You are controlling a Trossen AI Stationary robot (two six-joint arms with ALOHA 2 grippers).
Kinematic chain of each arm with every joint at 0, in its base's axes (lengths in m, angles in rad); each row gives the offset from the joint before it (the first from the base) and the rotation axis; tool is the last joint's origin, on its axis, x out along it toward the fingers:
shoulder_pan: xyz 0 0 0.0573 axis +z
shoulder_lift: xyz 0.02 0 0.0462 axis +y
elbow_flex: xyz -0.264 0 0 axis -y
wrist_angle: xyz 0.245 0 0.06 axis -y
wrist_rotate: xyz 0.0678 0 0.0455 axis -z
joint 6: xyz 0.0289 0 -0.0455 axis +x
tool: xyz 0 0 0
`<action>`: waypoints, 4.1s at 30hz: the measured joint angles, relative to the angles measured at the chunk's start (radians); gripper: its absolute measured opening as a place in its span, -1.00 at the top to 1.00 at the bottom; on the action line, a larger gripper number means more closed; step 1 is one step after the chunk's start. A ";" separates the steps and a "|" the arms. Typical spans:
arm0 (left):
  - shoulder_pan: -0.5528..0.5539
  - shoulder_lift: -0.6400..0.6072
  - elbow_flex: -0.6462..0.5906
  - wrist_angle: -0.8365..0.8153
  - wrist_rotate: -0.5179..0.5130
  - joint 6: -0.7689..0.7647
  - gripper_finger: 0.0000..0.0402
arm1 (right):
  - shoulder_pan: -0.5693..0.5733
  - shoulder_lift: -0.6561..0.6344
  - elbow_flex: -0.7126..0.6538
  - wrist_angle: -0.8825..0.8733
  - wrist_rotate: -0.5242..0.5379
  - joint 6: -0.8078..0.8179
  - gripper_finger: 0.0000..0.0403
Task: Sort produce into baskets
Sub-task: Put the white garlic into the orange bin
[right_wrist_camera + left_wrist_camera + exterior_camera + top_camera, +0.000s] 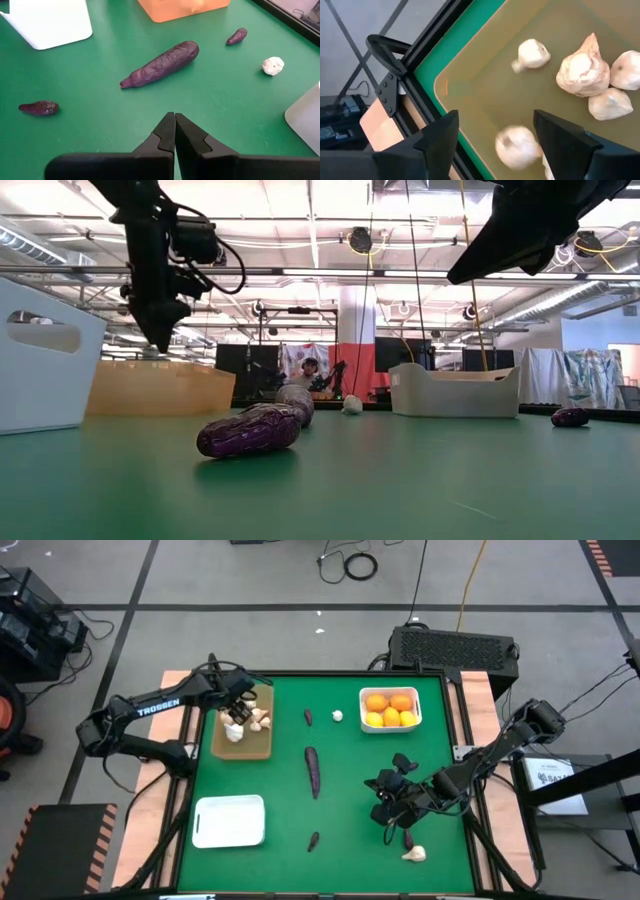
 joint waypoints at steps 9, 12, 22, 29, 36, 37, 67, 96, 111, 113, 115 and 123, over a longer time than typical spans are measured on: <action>-0.083 0.000 0.000 0.080 0.426 -0.034 -0.32 | 0.000 0.000 0.000 0.002 0.000 0.016 1.00; -0.188 0.000 0.000 0.184 0.576 -0.069 -0.32 | 0.000 0.000 0.000 0.011 -0.001 0.018 1.00; -0.764 0.095 0.000 0.781 0.515 -0.193 -0.31 | 0.015 0.000 0.000 0.044 -0.062 0.083 1.00; -1.052 0.406 0.036 1.207 0.357 -0.141 -0.31 | 0.131 0.056 0.000 0.036 -0.071 0.262 1.00; -1.140 0.772 0.336 1.330 0.305 -0.085 -0.31 | 0.318 0.068 0.018 0.013 -0.171 0.463 1.00; -1.144 0.821 0.399 1.325 0.304 -0.077 -0.31 | 0.347 0.065 0.031 -0.007 -0.160 0.486 1.00; -1.085 1.569 1.426 1.028 0.092 -0.056 -0.30 | 0.808 0.065 0.308 -0.827 0.104 1.063 1.00; -1.054 1.645 1.440 1.111 0.171 -0.111 0.31 | 0.798 0.074 0.307 -0.879 0.106 1.085 1.00; -1.059 1.457 1.431 0.747 0.169 0.116 0.93 | 0.792 0.116 0.307 -0.840 0.103 1.182 1.00; -1.058 1.397 1.433 0.645 0.114 0.164 0.93 | 0.777 0.126 0.307 -0.820 0.106 1.183 1.00; -1.057 1.340 1.434 0.530 0.058 0.208 0.93 | 0.753 0.139 0.307 -0.798 0.106 1.147 1.00; -1.040 1.134 1.435 0.017 -0.125 0.250 0.93 | 0.601 0.149 0.307 -0.757 0.105 0.961 1.00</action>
